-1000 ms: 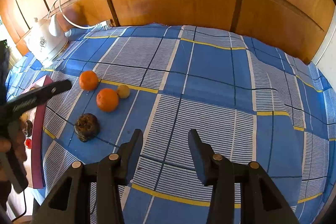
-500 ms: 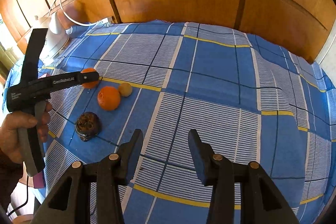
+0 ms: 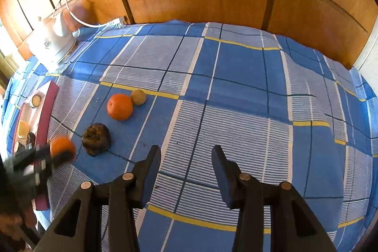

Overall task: Organize fruits
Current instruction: 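Grasp an orange with the left tool while the right tool grasps the small yellow fruit, then carry the orange into the tray and open the left tool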

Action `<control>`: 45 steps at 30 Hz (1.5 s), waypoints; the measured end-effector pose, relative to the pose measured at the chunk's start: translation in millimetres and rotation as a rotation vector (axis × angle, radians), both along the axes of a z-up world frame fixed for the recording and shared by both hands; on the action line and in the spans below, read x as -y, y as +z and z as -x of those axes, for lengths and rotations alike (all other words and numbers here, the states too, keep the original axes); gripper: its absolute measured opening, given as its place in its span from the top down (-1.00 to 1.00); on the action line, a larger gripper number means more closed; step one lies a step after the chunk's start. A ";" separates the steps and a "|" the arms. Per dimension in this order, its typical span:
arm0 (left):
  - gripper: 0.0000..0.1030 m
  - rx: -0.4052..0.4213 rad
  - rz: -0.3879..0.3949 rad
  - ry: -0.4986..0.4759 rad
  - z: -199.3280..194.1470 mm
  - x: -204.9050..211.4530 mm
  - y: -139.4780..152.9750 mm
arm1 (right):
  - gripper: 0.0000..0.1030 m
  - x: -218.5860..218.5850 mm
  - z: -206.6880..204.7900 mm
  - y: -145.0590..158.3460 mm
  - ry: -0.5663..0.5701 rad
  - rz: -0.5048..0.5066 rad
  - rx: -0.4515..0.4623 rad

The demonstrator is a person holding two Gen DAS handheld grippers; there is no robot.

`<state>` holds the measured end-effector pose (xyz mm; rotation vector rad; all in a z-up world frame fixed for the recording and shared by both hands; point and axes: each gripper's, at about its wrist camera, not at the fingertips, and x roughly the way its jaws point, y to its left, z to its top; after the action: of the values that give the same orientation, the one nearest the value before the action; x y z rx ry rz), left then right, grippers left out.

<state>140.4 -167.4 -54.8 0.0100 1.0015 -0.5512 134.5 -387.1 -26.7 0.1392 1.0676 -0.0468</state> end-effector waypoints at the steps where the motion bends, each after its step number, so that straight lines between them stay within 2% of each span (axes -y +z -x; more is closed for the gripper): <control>1: 0.28 -0.002 -0.005 -0.013 8.4 0.3 -3.1 | 0.12 0.8 0.0 -1.6 0.001 -0.024 -0.006; 4: 0.28 -0.008 -0.019 -0.045 27.1 3.1 -12.2 | 0.12 3.8 -0.4 -5.1 -0.002 -0.114 -0.019; 6: 0.28 0.039 -0.044 -0.077 39.7 5.8 -10.1 | 0.15 4.0 -1.4 -6.2 -0.005 -0.184 -0.024; 11: 0.28 0.053 -0.038 -0.098 48.0 5.2 -12.0 | 0.16 -0.8 -18.7 -6.3 -0.035 -0.338 -0.033; 18: 0.27 0.030 0.011 -0.084 47.9 -4.7 -12.8 | 0.16 -4.3 -75.6 -28.3 -0.177 -0.570 -0.069; 21: 0.27 0.020 0.031 -0.082 46.4 -7.5 -13.5 | 0.16 -6.0 -91.6 -40.1 -0.231 -0.605 -0.094; 26: 0.27 0.012 0.051 -0.082 45.5 -9.4 -13.9 | 0.16 -11.6 -108.1 -51.4 -0.288 -0.580 -0.124; 30: 0.27 0.018 0.053 -0.086 46.2 -8.9 -13.9 | 0.17 -15.6 -114.1 -57.1 -0.288 -0.538 -0.154; 34: 0.27 0.021 0.053 -0.087 46.1 -9.0 -14.1 | 0.53 -17.5 -118.9 -56.9 -0.292 -0.493 -0.143; 37: 0.27 0.022 0.052 -0.087 46.6 -9.0 -14.0 | 0.53 -18.2 -117.6 -50.3 -0.274 -0.445 -0.120; 40: 0.27 0.022 0.052 -0.086 46.8 -8.9 -13.8 | 0.53 -6.8 -108.4 -35.9 -0.263 -0.448 -0.069; 43: 0.27 0.019 0.053 -0.084 46.3 -8.9 -13.6 | 0.53 2.8 -94.5 -21.9 -0.228 -0.341 -0.054; 45: 0.27 0.015 0.053 -0.081 45.7 -9.0 -13.1 | 0.53 9.2 -81.0 -19.8 -0.188 -0.254 -0.079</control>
<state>94.7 -158.4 -67.9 0.0071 0.9750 -0.6507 215.4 -396.3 -46.5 0.4706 1.1341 -0.0868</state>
